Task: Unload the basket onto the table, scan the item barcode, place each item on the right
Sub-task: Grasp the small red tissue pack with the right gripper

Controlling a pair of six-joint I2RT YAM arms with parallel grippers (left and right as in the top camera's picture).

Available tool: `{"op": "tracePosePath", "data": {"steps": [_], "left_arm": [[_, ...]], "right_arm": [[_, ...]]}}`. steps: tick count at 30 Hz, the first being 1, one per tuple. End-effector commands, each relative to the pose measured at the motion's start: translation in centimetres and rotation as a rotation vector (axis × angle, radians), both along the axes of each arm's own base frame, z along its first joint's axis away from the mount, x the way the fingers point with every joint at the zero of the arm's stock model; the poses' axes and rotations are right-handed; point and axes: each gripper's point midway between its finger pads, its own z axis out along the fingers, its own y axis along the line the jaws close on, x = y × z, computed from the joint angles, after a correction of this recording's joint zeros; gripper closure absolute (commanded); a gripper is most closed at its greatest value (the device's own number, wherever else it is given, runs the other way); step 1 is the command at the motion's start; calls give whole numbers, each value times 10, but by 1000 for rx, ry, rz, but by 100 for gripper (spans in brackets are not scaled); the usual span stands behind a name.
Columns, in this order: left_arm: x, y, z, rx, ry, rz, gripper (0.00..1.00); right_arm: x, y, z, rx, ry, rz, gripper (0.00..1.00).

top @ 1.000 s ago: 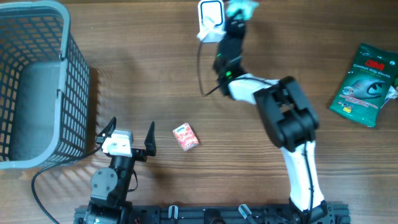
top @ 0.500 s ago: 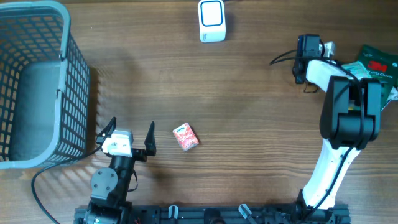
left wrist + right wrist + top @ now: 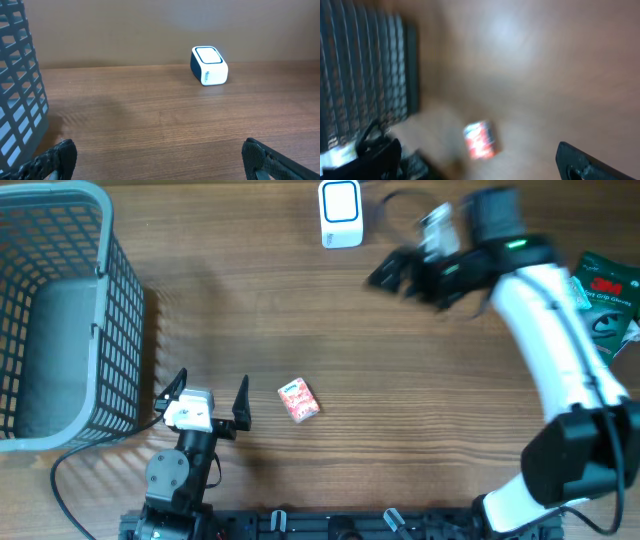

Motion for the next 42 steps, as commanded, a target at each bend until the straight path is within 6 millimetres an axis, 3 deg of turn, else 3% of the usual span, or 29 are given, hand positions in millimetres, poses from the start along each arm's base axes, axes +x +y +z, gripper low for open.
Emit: {"op": "tracePosePath", "data": {"steps": [1, 4, 6, 10, 14, 17, 22, 34, 39, 42], "left_arm": [[0, 0, 0, -6, -4, 4, 0], [0, 0, 0, -6, -4, 4, 0], [0, 0, 0, -6, -4, 4, 0], [0, 0, 0, -6, -4, 4, 0], [0, 0, 0, -6, -4, 4, 0], [0, 0, 0, -6, -4, 4, 0], [0, 0, 0, -6, -4, 4, 0], [0, 0, 0, -6, -4, 4, 0], [0, 0, 0, -6, -4, 4, 0], [0, 0, 0, -6, -4, 4, 0]], "right_arm": [[-65, 58, -54, -47, 353, -68, 0], [-105, 80, -89, -184, 484, -179, 1], [-142, 104, -109, -216, 601, -252, 7], [-170, 134, -128, -208, 698, -403, 7], [-157, 113, -154, -273, 689, -702, 15], [-138, 105, -161, -263, 602, -802, 19], [-135, 111, -158, -235, 598, -793, 29], [-136, 119, -157, -221, 560, -784, 33], [-137, 120, -157, -230, 528, -787, 44], [-135, 119, -158, -233, 519, -793, 45]]}}
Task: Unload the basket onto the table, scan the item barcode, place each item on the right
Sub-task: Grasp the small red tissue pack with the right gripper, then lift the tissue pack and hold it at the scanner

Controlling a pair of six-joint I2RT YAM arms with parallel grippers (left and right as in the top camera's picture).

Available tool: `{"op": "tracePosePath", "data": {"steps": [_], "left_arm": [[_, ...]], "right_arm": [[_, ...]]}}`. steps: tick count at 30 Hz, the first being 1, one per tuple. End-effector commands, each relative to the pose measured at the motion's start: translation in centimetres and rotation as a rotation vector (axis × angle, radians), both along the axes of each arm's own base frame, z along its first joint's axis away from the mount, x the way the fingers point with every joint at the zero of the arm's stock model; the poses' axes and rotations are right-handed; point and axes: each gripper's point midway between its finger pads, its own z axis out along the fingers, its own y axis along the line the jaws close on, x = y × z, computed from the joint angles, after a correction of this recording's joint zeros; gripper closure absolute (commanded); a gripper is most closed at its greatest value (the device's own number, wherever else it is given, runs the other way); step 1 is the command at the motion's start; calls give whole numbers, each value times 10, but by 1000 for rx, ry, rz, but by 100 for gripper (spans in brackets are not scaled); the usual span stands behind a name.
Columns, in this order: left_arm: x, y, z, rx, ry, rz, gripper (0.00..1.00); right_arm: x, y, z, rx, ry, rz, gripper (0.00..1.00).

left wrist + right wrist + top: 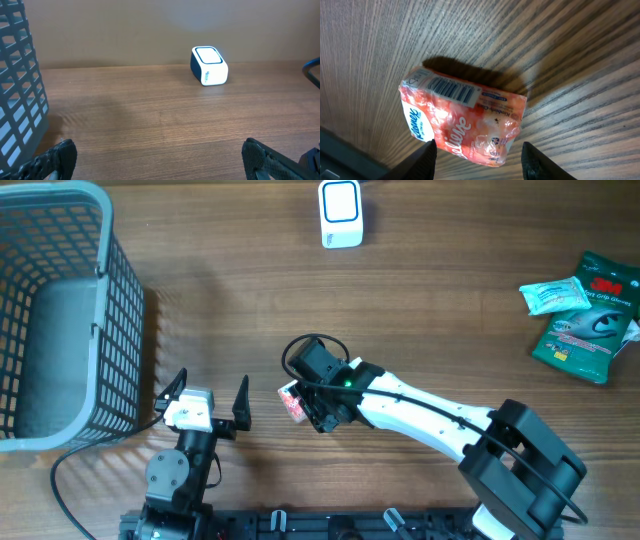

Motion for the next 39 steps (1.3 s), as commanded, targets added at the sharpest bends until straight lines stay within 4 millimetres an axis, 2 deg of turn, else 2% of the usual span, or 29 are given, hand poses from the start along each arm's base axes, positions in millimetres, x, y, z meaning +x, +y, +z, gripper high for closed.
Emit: {"op": "tracePosePath", "data": {"steps": [1, 3, 6, 7, 10, 12, 15, 16, 17, 18, 19, 21, 22, 23, 24, 25, 27, 28, 30, 31, 32, 37, 38, 39], "left_arm": [[0, 0, 0, -6, -3, 4, 0], [0, 0, 0, -6, -3, 4, 0], [0, 0, 0, -6, -3, 4, 0], [0, 0, 0, -6, -3, 4, 0], [0, 0, 0, -6, -3, 4, 0], [0, 0, 0, -6, -3, 4, 0], [0, 0, 0, -6, -3, 4, 0], [0, 0, 0, -6, -3, 4, 0], [0, 0, 0, -6, -3, 4, 0], [0, 0, 0, -6, -3, 4, 0], [0, 0, 0, -6, -3, 4, 0], [0, 0, 0, -6, -3, 4, 0], [0, 0, 0, -6, -3, 4, 0], [0, 0, 0, -6, -3, 4, 0], [0, 0, 0, -6, -3, 4, 0], [0, 0, 0, -6, -3, 4, 0], [0, 0, 0, -6, -3, 4, 0], [0, 0, 0, -6, -3, 4, 0], [0, 0, 0, -6, -3, 4, 0], [0, 0, 0, -6, -3, 4, 0], [0, 0, 0, -6, -3, 4, 0], [0, 0, 0, -6, -3, 4, 0], [0, 0, 0, -6, -3, 4, 0], [0, 0, 0, -6, -3, 4, 0]], "right_arm": [[2, -4, -8, -34, -10, -15, 45], [0, -4, -15, -38, 12, -22, 45], [-8, 2, -33, -30, 72, -6, 58], [-8, 1, -37, -37, 72, 3, 74], [-3, -1, -37, -60, 12, 76, 96], [6, -4, -35, -86, -69, 176, 96], [30, -10, -17, -118, -299, 534, 96], [35, -11, -6, -136, -432, 800, 94], [31, -19, 1, -155, -524, 1083, 86], [30, -34, 7, -203, -555, 1238, 76], [36, -54, 14, -296, -570, 1328, 71], [52, -77, 35, -432, -594, 1358, 63], [60, -82, 54, -475, -636, 1355, 29], [65, -79, 72, -468, -683, 1318, 12], [65, -72, 86, -427, -718, 1282, 1], [62, -66, 95, -373, -734, 1232, 0], [48, -52, 101, -189, -637, 990, 0], [35, -62, 88, -131, -418, 658, 0], [-13, -90, 59, -124, 66, 71, 0], [-34, -94, 49, -114, 264, -207, 0], [-49, -91, 44, -88, 411, -388, 0], [-20, -73, 30, 29, 279, -385, 3], [-9, -78, 26, 11, 220, -406, 9], [-8, -80, 23, 1, 211, -412, 13]]}}
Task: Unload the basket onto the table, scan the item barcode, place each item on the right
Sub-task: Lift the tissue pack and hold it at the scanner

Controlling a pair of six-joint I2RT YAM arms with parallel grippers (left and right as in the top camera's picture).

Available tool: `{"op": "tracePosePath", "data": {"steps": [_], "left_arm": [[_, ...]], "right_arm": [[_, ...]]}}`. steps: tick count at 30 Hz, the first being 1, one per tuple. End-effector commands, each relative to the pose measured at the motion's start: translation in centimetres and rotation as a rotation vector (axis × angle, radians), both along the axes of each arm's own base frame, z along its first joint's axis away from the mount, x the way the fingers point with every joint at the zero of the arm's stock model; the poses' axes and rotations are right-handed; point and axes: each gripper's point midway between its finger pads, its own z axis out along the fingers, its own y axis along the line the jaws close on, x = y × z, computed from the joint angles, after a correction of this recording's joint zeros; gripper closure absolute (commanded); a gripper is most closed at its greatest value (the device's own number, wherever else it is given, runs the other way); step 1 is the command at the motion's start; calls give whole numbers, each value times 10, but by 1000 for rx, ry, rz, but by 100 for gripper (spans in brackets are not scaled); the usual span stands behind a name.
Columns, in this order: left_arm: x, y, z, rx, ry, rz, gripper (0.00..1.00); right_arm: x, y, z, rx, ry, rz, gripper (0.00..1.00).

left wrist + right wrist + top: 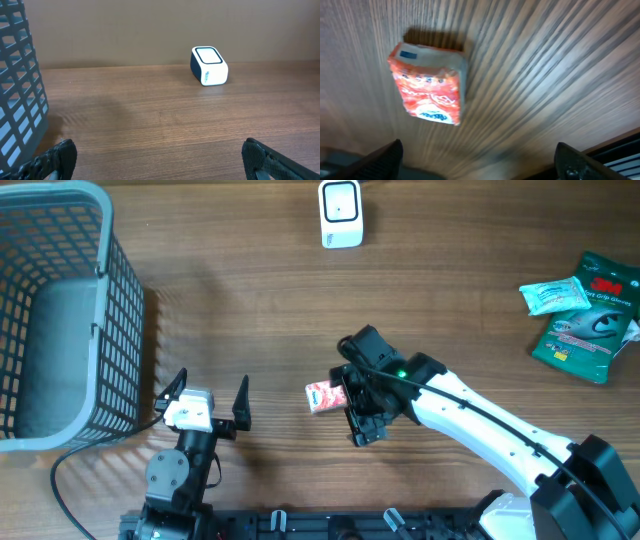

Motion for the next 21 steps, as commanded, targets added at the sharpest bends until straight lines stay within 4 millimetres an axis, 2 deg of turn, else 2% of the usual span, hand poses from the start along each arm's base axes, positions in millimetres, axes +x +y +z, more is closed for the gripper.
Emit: {"op": "tracePosePath", "data": {"steps": [1, 8, 10, 12, 15, 18, 21], "left_arm": [[0, 0, 0, -6, -3, 4, 0], [0, 1, 0, -6, -3, 5, 0], [0, 0, 0, -6, -3, 4, 0], [0, 1, 0, -6, -3, 5, 0], [0, 0, 0, -6, -3, 4, 0], [0, 0, 0, -6, -3, 4, 0], [0, 0, 0, -6, -3, 4, 0]], "right_arm": [[5, -10, -16, -55, 5, -95, 16], [8, -6, -47, -80, 36, -93, 18], [7, -1, -60, -73, 64, -85, 21], [4, -3, -73, -96, 93, -83, 34], [3, -6, -78, -115, 85, -42, 59], [22, -10, -75, -149, -88, 145, 96], [48, -7, -49, -128, -282, 285, 96]]}}
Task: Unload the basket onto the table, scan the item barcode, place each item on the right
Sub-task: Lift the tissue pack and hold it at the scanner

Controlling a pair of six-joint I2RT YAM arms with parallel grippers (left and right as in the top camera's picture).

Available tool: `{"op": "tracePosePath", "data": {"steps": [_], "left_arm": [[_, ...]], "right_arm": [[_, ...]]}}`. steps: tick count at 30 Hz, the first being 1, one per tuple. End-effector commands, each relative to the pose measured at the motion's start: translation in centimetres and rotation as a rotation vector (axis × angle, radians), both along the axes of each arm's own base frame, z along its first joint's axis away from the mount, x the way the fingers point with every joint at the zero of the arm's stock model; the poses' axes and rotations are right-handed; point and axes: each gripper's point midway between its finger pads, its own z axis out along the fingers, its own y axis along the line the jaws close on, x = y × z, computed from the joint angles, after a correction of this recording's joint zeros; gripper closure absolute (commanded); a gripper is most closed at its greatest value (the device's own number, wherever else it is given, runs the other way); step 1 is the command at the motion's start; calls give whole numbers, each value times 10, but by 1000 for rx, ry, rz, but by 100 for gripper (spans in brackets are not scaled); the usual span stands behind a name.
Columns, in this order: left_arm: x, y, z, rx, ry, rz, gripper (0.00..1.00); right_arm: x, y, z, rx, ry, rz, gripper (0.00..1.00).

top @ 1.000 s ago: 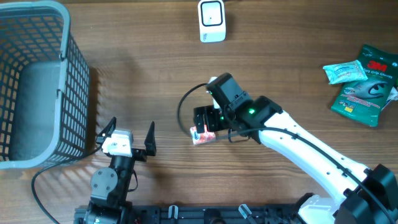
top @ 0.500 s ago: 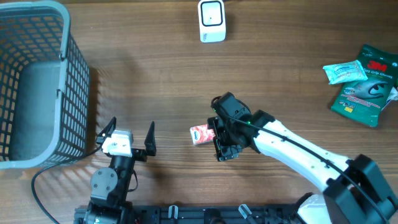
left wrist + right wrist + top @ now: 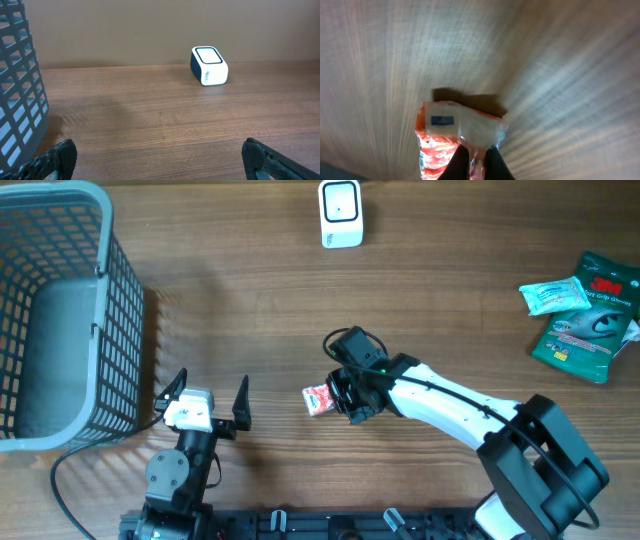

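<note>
The item is a small red-and-white tissue pack (image 3: 317, 399) (image 3: 451, 134) lying at the table's middle front. My right gripper (image 3: 344, 396) (image 3: 476, 164) is shut on the pack's right edge, its two dark fingers pinching the clear wrapper between them. A small blue label shows on the pack's near end; no barcode shows. The white scanner (image 3: 340, 213) (image 3: 209, 65) stands at the far edge of the table. By the basket at the front left, my left gripper (image 3: 207, 397) (image 3: 160, 167) is open and holds nothing.
A grey mesh basket (image 3: 60, 310) (image 3: 17, 95) fills the left side. A green 3M package (image 3: 592, 310) and a white packet (image 3: 548, 294) lie at the far right. Bare wood lies between the pack and the scanner.
My right gripper was open wide beside the tissue pack; now it is shut on the pack's edge. The pack lies in nearly the same spot. The left arm has not moved.
First my right arm was up near the scanner, with the pack lying alone at the front. Then its open gripper was down over the pack. Later the pack lay a little further right and turned, gripper open beside it. Now the gripper pinches it.
</note>
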Motion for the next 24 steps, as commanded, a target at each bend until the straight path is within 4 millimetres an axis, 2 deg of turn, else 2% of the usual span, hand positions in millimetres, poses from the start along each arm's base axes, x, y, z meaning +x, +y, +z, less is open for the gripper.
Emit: {"op": "tracePosePath", "data": {"steps": [1, 4, 6, 7, 9, 11, 13, 15, 16, 18, 19, 21, 24], "left_arm": [[0, 0, 0, -6, -4, 4, 0], [0, 0, 0, -6, -4, 4, 0], [0, 0, 0, -6, -4, 4, 0], [0, 0, 0, -6, -4, 4, 0], [0, 0, 0, -6, -4, 4, 0], [0, 0, 0, -6, -4, 4, 0], [0, 0, 0, -6, -4, 4, 0], [0, 0, 0, -6, -4, 4, 0], [0, 0, 0, -6, -4, 4, 0], [0, 0, 0, -6, -4, 4, 0], [0, 0, 0, -6, -4, 4, 0], [0, 0, 0, -6, -4, 4, 0], [0, 0, 0, -6, -4, 4, 0]], "right_arm": [[22, -16, 14, -70, -205, 165, 96], [35, -11, 48, -52, -371, 270, 96], [46, 7, 79, -4, -566, 456, 96], [45, 27, 110, 75, -734, 643, 96], [27, 52, 149, 182, -992, 975, 96], [11, 60, 163, 196, -1188, 1243, 96], [3, 72, 184, 264, -1368, 1367, 96], [-3, 83, 224, 363, -1633, 1438, 96], [-1, 83, 237, 376, -1697, 1425, 96], [2, 81, 255, 432, -1745, 1378, 96], [4, 78, 259, 474, -1716, 1338, 96], [6, 69, 262, 570, -1612, 1264, 96], [7, 45, 258, 759, -1343, 1139, 96]]}}
